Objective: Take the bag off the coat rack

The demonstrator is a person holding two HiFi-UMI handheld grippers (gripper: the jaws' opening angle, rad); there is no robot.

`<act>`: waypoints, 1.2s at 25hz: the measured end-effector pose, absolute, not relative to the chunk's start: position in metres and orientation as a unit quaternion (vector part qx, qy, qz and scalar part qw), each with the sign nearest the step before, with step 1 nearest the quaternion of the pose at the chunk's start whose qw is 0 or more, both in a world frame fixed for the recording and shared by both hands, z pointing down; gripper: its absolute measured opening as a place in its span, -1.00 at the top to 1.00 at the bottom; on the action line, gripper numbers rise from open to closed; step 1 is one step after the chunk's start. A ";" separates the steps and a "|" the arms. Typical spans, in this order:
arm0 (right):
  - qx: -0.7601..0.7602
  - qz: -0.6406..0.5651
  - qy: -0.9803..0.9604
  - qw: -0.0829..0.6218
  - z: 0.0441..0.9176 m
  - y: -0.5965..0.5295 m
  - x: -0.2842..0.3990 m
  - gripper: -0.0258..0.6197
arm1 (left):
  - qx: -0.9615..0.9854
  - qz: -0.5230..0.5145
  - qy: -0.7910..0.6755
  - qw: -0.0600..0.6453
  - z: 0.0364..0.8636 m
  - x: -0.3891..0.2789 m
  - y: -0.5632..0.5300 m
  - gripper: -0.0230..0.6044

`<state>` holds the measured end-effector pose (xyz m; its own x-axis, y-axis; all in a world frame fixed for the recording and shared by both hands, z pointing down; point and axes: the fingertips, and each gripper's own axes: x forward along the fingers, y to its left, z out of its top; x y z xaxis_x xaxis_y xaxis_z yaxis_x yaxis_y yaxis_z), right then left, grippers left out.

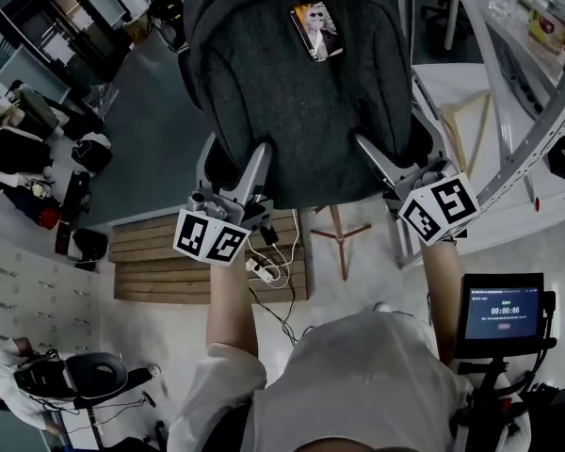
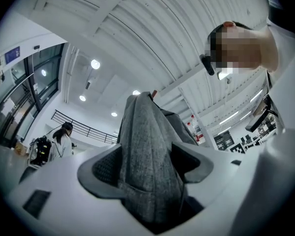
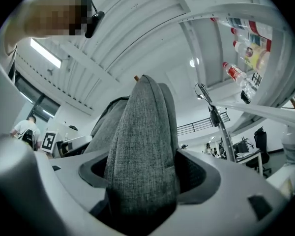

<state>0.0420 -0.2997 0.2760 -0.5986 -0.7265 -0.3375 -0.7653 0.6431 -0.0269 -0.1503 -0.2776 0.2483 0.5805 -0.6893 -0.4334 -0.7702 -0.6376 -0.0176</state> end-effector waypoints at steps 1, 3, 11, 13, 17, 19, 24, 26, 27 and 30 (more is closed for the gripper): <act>-0.419 0.061 0.891 0.162 0.276 -0.299 0.042 -0.24 | -0.883 0.199 0.413 0.104 0.248 -0.150 -0.277 -0.08; -0.420 0.061 0.890 0.163 0.275 -0.298 0.043 -0.20 | -0.881 0.201 0.414 0.108 0.248 -0.150 -0.275 -0.01; -0.417 0.059 0.892 0.161 0.276 -0.294 0.041 -0.06 | -0.869 0.191 0.440 0.121 0.252 -0.151 -0.270 0.26; -0.414 0.057 0.894 0.163 0.275 -0.293 0.040 -0.06 | -0.867 0.190 0.445 0.121 0.251 -0.151 -0.269 0.28; -0.411 0.055 0.895 0.164 0.272 -0.292 0.039 -0.06 | -0.866 0.191 0.446 0.119 0.250 -0.152 -0.268 0.28; -0.409 0.055 0.896 0.166 0.272 -0.292 0.039 -0.06 | -0.868 0.193 0.442 0.116 0.250 -0.153 -0.268 0.28; -0.411 0.048 0.894 0.171 0.270 -0.291 0.039 -0.06 | -0.869 0.192 0.443 0.113 0.249 -0.153 -0.266 0.30; -0.409 0.039 0.895 0.174 0.268 -0.290 0.039 -0.06 | -0.867 0.186 0.448 0.113 0.246 -0.151 -0.265 0.36; -0.408 0.035 0.895 0.176 0.266 -0.290 0.040 -0.05 | -0.867 0.184 0.449 0.112 0.244 -0.150 -0.265 0.37; -0.405 0.028 0.896 0.180 0.263 -0.290 0.041 -0.02 | -0.866 0.182 0.452 0.110 0.242 -0.148 -0.263 0.41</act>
<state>0.0414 -0.2896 0.2630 -0.6067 -0.7161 -0.3453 -0.7365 0.6698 -0.0949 -0.1479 -0.2631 0.2416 0.5255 -0.7429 -0.4147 -0.8227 -0.5679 -0.0251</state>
